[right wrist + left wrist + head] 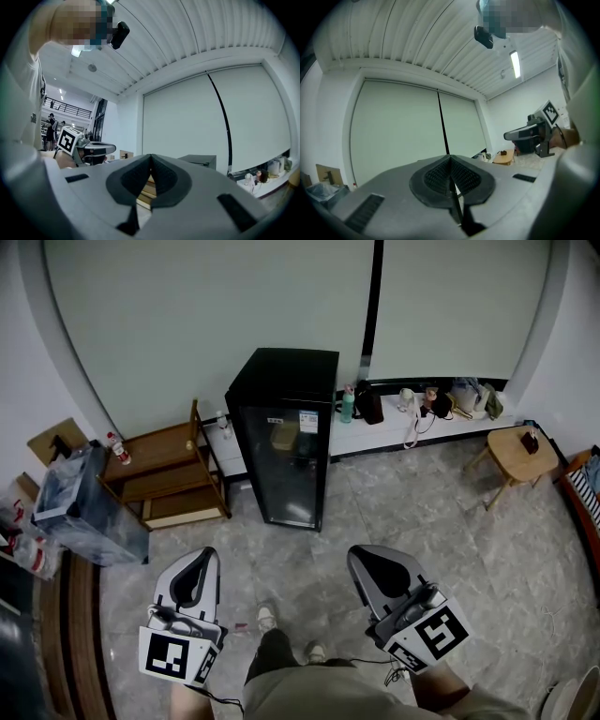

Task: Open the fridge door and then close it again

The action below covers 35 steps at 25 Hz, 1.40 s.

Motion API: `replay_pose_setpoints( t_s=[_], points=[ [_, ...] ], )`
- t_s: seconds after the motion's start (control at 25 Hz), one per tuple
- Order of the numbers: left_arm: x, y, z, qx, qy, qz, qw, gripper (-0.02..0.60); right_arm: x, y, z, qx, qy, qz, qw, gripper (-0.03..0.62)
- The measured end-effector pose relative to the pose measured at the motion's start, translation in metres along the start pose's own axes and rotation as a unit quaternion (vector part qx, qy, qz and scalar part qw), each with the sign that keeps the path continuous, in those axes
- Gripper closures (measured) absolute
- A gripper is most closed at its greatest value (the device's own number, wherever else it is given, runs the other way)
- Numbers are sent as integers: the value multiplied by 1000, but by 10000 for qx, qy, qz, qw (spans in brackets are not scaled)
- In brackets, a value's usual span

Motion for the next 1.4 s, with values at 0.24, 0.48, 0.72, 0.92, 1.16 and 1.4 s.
replay_pose_setpoints(
  t_s=[0.24,0.48,0.72,0.92,1.16,1.4],
  points=[
    [-15,4,-9,-6,70,34,10000,575,-14,1,7,-22,63,7,10000,599],
    [-41,12,-37,40,24,-21,10000,575,-48,0,22,-38,156,-61,9999,599],
    [-79,28,-75,78,45,-93,9999,575,-99,5,40,-33,148,-209,9997,599],
    [-117,39,-109,151,123,-89,9998,575,-143,11,58,-47,215,-364,9991,599],
    [-168,53,-153,154,289,-192,9993,575,-199,15,79,-91,377,-524,9979,597],
    [-208,60,-201,142,475,-240,9985,575,-254,14,93,-120,571,-625,9963,597]
  ],
)
Point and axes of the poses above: the fingertips, and each gripper's own axes: x backward along the fingers, z to its right, y out of its underside, the point moved 10 cm from there along x, backward along the fingers, and after that the axes turned 10 degrees about -y, right-handed, at the moved point
